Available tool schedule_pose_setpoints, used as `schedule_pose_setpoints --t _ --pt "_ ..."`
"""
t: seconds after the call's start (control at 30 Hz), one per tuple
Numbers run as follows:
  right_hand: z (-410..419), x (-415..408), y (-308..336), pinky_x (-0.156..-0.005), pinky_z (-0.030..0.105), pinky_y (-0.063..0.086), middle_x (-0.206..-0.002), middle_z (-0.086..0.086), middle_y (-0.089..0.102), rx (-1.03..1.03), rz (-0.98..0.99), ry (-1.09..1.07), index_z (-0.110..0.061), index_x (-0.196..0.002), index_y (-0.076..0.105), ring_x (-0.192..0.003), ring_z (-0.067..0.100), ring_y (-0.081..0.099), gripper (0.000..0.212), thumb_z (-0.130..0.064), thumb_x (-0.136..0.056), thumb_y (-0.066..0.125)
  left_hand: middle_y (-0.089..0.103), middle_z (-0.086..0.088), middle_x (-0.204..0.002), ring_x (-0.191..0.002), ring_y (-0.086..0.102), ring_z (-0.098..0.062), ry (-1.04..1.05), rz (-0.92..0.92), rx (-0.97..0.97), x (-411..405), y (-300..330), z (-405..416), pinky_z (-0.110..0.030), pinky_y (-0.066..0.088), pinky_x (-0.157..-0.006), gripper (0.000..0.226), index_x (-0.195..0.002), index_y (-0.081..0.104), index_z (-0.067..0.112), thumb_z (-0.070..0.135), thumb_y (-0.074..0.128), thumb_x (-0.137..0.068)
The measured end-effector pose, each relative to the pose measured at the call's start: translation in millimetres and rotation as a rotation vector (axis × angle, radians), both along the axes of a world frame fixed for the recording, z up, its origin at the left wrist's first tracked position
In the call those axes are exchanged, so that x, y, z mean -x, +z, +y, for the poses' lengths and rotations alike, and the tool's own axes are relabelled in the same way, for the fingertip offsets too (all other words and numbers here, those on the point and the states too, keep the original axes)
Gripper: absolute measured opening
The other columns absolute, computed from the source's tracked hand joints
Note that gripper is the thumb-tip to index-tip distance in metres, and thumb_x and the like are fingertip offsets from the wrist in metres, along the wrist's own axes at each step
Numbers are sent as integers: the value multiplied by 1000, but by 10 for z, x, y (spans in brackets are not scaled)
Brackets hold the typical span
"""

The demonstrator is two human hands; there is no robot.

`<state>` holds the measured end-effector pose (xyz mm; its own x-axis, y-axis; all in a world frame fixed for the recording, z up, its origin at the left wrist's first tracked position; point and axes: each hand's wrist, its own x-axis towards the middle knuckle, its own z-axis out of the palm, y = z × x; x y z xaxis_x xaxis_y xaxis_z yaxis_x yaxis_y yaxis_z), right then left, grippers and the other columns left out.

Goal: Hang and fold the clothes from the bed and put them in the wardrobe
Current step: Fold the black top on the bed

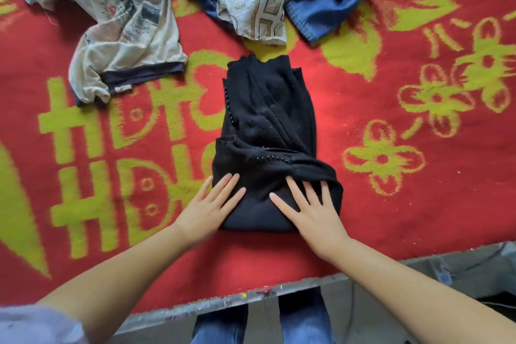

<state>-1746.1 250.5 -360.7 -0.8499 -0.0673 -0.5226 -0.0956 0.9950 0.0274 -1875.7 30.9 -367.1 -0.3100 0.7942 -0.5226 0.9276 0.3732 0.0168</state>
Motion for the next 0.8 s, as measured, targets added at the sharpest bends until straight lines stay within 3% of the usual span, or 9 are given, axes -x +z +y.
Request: schedule_pose_setpoints --t 0.1,0.17,0.27,0.33,0.4,0.53,0.6,0.73,0.8 --pt "-93 52 -35 -108 68 14 -157 22 14 -6 -69 7 -35 -150 22 -136 47 29 78 -16 -85 62 -11 -27 -155 -144 -11 -39 -11 -144 137 3 -42 -17 -43 -2 -117 78 -152 1 10 -10 31 -83" --pt "-64 91 32 -112 61 8 -160 17 0 43 -167 8 -34 -152 10 -141 43 18 71 -14 -94 47 -19 -23 -155 -145 -16 -33 20 -277 197 40 70 -17 -34 -9 -117 82 -152 -4 16 -13 32 -84" --pt "123 304 369 -108 41 30 -158 6 23 241 -308 29 -37 -149 25 -133 32 39 63 -12 -94 42 11 -13 -159 -145 17 -26 199 -600 267 183 433 79 -31 13 -117 72 -151 25 19 -4 36 -84" --pt "305 562 672 -95 32 42 -140 1 53 462 -437 26 -35 -134 50 -118 25 54 55 -10 -87 45 63 -3 -115 -102 59 -16 360 -863 246 406 682 166 -32 45 -86 45 -117 60 10 7 43 -75" --pt "498 911 903 -72 27 42 -93 0 68 603 -567 -49 -22 -91 63 -85 21 59 27 -5 -77 47 48 12 -61 -54 43 -5 576 -1057 160 744 868 240 -27 32 -55 18 -73 55 10 15 45 -60" --pt "915 1788 906 -64 29 44 -69 -3 61 615 -388 -243 -15 -76 57 -68 12 55 11 -17 -69 50 56 5 -69 -61 51 -5 1091 -1263 -218 1389 840 345 -18 41 -56 21 -79 58 11 1 45 -67" --pt "1042 2137 744 -79 31 46 -93 2 70 607 -236 -313 -20 -91 67 -87 15 61 23 -9 -78 51 60 6 -68 -58 56 -5 1362 -1266 -464 1558 671 469 -16 45 -55 27 -83 58 15 -5 39 -81" --pt "1044 2363 353 -105 40 39 -127 6 61 473 100 -494 -21 -127 60 -121 25 53 38 -14 -92 47 55 8 -58 -51 51 -6 1774 -854 -730 1567 260 801 -14 37 -45 19 -76 53 17 14 44 -93" --pt "880 2149 225 -114 56 19 -145 6 45 338 242 -540 -26 -139 47 -137 27 35 43 -28 -97 42 61 1 -87 -78 58 -16 1840 -691 -728 1425 73 895 -22 49 -68 26 -101 58 12 35 48 -93"
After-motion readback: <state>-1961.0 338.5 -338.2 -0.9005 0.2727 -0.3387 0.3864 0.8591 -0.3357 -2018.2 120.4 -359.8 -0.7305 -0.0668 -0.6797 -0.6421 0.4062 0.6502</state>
